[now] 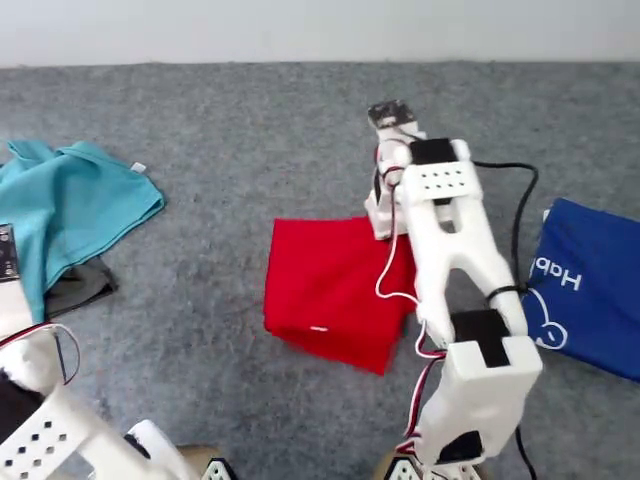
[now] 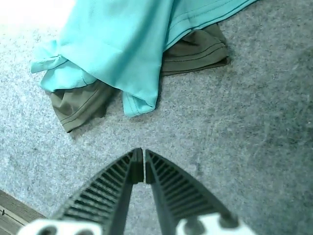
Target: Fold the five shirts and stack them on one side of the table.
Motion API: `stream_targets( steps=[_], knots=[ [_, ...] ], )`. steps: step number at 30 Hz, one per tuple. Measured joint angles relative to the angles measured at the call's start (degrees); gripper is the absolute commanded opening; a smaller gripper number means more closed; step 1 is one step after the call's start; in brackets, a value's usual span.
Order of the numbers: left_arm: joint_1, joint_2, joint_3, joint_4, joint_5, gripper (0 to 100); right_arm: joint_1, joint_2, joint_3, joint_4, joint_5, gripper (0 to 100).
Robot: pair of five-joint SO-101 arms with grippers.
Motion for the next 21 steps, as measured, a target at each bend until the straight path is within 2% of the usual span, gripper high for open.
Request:
stream_targets(
  steps=[7,21],
  knots=[
    [0.0,0.0,0.0,0.0,0.0,1,1.5,-0.3,-5.6,-0.9,5.6,0.9],
    [0.0,0.0,0.0,0.0,0.0,1,1.8,-0.3,-6.2,-7.0,12.9,0.9]
  ],
)
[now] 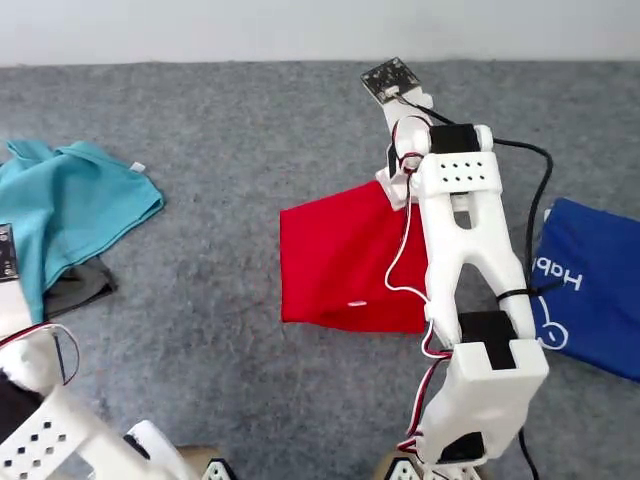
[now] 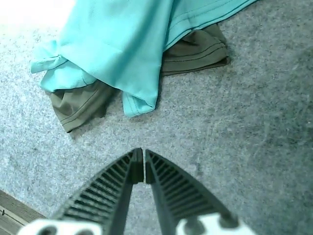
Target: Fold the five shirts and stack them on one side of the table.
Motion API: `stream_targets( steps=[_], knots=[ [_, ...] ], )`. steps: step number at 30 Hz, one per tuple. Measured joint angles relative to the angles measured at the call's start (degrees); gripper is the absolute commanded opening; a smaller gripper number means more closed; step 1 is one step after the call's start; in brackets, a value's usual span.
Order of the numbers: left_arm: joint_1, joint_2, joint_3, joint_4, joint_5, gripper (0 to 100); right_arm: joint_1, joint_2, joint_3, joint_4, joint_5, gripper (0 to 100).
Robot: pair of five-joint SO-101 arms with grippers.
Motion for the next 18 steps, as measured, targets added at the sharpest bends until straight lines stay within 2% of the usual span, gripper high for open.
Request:
stream_targets(
  steps=[4,8,10,18],
  knots=[
    [0.0,0.0,0.0,0.0,0.0,1,0.0,0.0,0.0,-0.8,0.2,3.0],
    [0.0,0.0,0.0,0.0,0.0,1,0.0,0.0,0.0,0.8,0.2,19.2],
    [0.0,0.0,0.0,0.0,0.0,1,0.0,0.0,0.0,3.0,0.0,23.6],
    [0.0,0.0,0.0,0.0,0.0,1,0.1,-7.0,-0.4,12.6,-6.0,23.4]
  ],
)
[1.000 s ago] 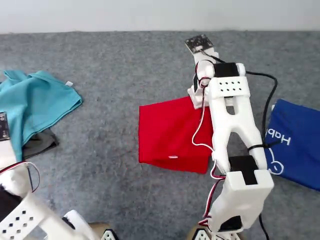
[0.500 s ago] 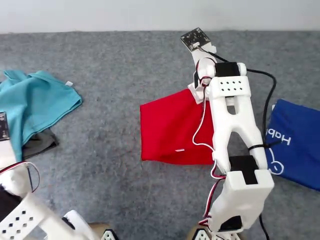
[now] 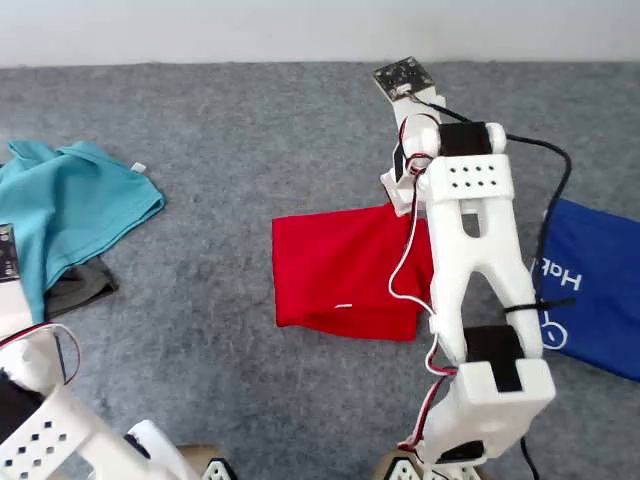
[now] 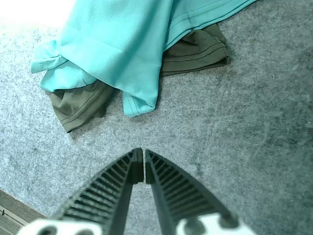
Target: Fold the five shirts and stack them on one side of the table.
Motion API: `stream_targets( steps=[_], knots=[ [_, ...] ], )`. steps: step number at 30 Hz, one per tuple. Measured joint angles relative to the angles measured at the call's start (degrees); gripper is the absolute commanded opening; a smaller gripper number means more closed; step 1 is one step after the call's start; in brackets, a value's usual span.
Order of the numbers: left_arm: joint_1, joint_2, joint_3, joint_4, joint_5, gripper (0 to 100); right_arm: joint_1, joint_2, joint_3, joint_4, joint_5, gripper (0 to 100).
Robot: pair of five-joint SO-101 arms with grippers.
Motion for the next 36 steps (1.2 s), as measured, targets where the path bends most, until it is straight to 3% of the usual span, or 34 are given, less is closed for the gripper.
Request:
stream_targets(
  steps=[8,17,31,36],
  knots=[
    [0.0,0.0,0.0,0.0,0.0,1,-0.1,-0.8,-0.1,14.0,-1.9,10.5],
    [0.0,0.0,0.0,0.0,0.0,1,-0.6,2.1,9.1,14.3,-2.1,10.4],
    [0.0,0.0,2.8,0.0,0.0,1,-0.4,12.6,9.2,13.5,-2.1,9.9],
    [0.0,0.0,3.3,0.0,0.0,1,-0.4,12.7,9.2,13.5,-2.1,0.4]
  ],
)
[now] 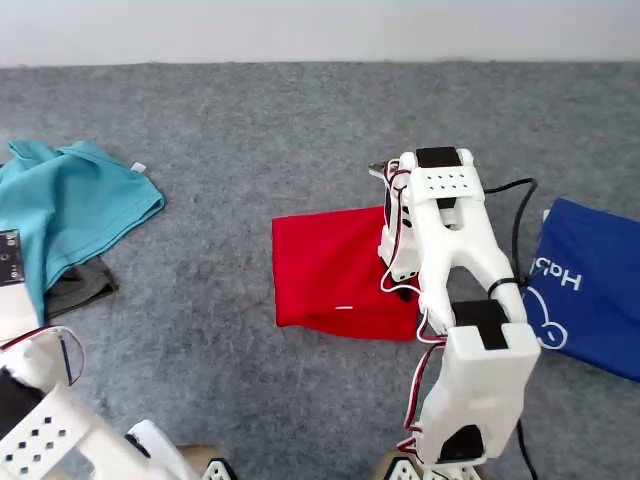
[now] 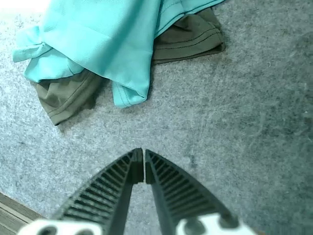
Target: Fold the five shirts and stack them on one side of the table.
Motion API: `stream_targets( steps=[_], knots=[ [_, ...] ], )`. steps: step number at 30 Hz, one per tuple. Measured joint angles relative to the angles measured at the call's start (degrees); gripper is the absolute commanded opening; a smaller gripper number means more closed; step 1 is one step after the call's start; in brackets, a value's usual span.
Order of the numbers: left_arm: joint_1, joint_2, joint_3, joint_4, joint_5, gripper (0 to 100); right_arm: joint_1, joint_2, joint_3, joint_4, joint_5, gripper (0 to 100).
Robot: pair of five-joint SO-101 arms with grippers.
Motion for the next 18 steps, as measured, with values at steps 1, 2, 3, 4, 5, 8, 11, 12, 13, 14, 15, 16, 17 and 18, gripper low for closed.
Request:
stream_targets(
  steps=[1,2,3,4,5,8,11,12,13,14,15,16,17,18],
  knots=[
    [0.0,0.0,0.0,0.0,0.0,1,0.0,0.0,0.0,0.0,0.0,1.3],
    [0.0,0.0,0.0,0.0,0.0,1,0.1,0.0,0.0,0.0,0.0,1.1],
    [0.0,0.0,0.0,0.0,0.0,1,0.2,-0.1,0.0,0.0,0.0,0.8],
    [0.0,0.0,0.0,0.0,0.0,1,0.2,-0.3,0.0,0.0,0.0,0.9],
    [0.0,0.0,0.0,0.0,0.0,1,0.2,-0.4,0.0,0.0,0.0,1.0],
    [0.0,0.0,0.0,0.0,0.0,1,0.0,-1.8,0.0,0.1,0.0,1.0],
    [0.0,0.0,0.0,0.0,0.0,1,0.0,-3.3,0.0,0.7,0.0,1.0],
    [0.0,0.0,0.0,0.0,0.0,1,0.0,-3.9,0.0,0.9,0.0,1.0],
    [0.0,0.0,0.0,0.0,0.0,1,0.1,-4.7,0.4,0.9,0.0,1.0],
    [0.0,0.0,0.0,0.0,0.0,1,0.1,-5.6,1.1,0.9,0.0,1.0],
    [0.0,0.0,0.0,0.0,0.0,1,0.3,-6.9,1.9,0.9,0.0,1.0],
    [0.0,0.0,0.0,0.0,0.0,1,0.4,-8.2,3.1,0.9,0.2,1.0],
    [0.0,0.0,0.0,0.0,0.0,1,0.7,-9.9,4.5,0.9,0.7,1.0],
    [0.0,0.0,0.0,0.0,0.0,1,1.0,-11.7,6.2,0.9,1.3,1.0]
  ],
)
